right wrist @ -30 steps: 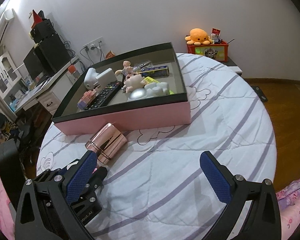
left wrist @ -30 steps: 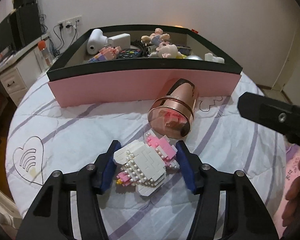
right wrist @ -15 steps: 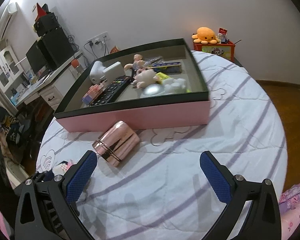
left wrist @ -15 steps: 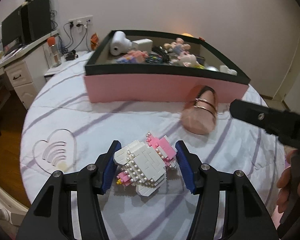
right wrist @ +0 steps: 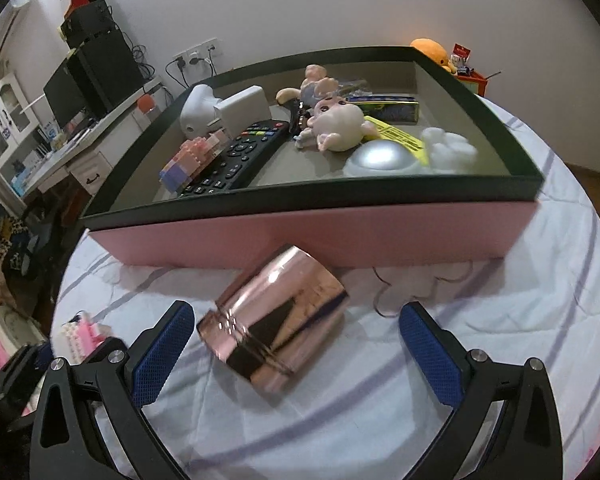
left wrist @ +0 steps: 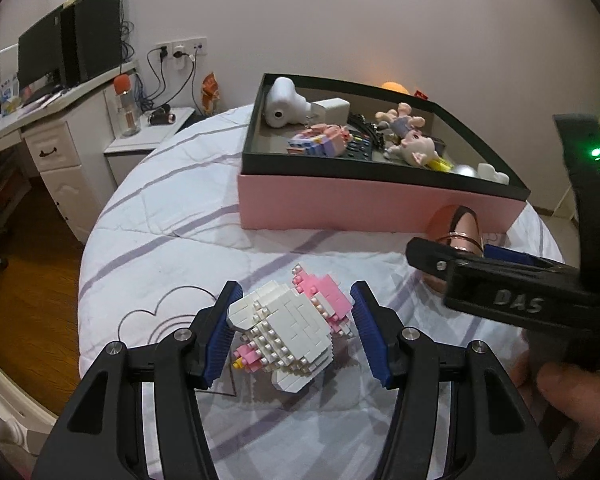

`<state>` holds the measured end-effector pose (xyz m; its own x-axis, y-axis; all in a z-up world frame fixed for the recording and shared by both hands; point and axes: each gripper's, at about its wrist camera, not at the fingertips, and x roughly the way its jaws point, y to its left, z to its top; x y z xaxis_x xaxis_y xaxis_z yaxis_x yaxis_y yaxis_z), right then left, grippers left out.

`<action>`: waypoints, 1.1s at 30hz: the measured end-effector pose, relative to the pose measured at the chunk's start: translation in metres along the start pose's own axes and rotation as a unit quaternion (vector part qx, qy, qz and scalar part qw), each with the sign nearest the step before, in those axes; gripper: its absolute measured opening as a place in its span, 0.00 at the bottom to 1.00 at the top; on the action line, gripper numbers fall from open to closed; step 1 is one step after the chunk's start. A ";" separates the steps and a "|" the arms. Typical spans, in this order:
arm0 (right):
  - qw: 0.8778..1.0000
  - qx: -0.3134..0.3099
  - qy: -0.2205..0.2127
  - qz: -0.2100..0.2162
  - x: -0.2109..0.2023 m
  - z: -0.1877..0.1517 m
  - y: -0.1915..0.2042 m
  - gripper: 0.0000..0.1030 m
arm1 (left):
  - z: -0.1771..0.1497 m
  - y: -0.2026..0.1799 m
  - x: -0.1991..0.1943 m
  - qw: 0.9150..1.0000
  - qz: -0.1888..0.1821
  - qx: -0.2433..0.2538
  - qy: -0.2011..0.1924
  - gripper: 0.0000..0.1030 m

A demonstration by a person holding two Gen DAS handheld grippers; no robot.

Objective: Organize rigid objects
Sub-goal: 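Grasp the pink-white block figure with the left gripper while the right grasps the copper cup, then lower the block figure and copper cup into the box and open both grippers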

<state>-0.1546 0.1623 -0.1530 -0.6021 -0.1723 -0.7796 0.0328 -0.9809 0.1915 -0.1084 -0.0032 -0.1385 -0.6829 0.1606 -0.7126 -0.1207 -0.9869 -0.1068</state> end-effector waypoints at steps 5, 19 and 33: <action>1.000 -0.018 -0.007 -0.011 -0.001 0.001 0.007 0.67 | 0.002 0.006 0.000 1.000 -0.002 -0.004 -0.003 0.55; 0.999 -0.022 -0.042 0.012 -0.056 0.007 0.003 0.67 | 0.025 0.005 -0.023 0.999 -0.011 0.000 -0.041 0.55; 0.995 -0.046 -0.091 0.016 -0.080 0.096 -0.007 0.67 | 0.117 -0.006 -0.016 0.995 -0.042 0.014 -0.091 0.55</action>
<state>-0.1835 0.1918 -0.0351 -0.7334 -0.1935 -0.6517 0.1222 -0.9805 0.1537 -0.1814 0.0017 -0.0457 -0.7888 0.2447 -0.5639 -0.2015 -0.9696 -0.1390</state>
